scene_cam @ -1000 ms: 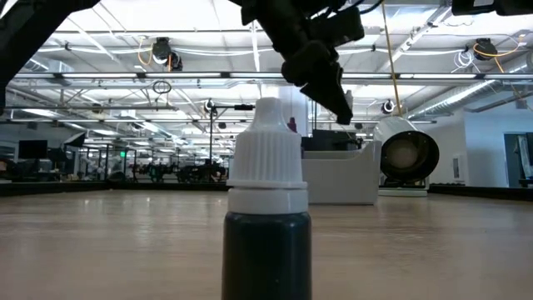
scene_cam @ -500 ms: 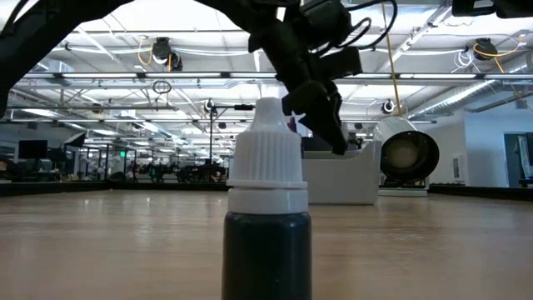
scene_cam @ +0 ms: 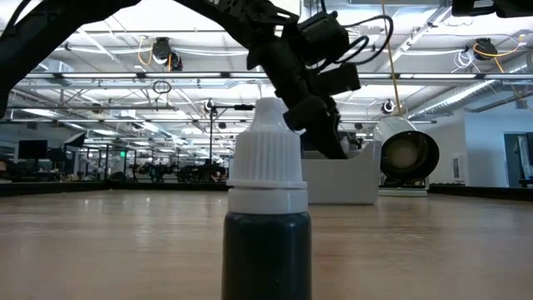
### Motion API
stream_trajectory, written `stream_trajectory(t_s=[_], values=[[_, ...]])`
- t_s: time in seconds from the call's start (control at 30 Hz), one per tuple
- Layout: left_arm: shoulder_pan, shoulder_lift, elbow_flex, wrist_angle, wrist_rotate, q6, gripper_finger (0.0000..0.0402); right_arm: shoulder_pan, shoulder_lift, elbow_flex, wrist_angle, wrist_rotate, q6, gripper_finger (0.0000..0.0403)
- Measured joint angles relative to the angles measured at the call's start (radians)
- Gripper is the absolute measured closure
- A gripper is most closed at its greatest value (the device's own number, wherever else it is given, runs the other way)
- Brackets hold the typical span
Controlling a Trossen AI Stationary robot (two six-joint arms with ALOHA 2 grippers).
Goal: Pick & Place food coloring
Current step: Put the small red food coloring bottle into the gray bin
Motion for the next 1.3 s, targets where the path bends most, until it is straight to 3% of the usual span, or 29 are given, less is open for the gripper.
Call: stream_trajectory(t_s=[1.0, 1.3], values=[[0.010, -0.001, -0.035, 0.103, 0.000, -0.023, 0.0314, -0.001, 0.000, 0.000, 0.003, 0.000, -0.004, 0.0355], [0.017, -0.001, -0.035, 0.138, 0.000, -0.104, 0.0314, -0.001, 0.000, 0.000, 0.003, 0.000, -0.004, 0.0355]])
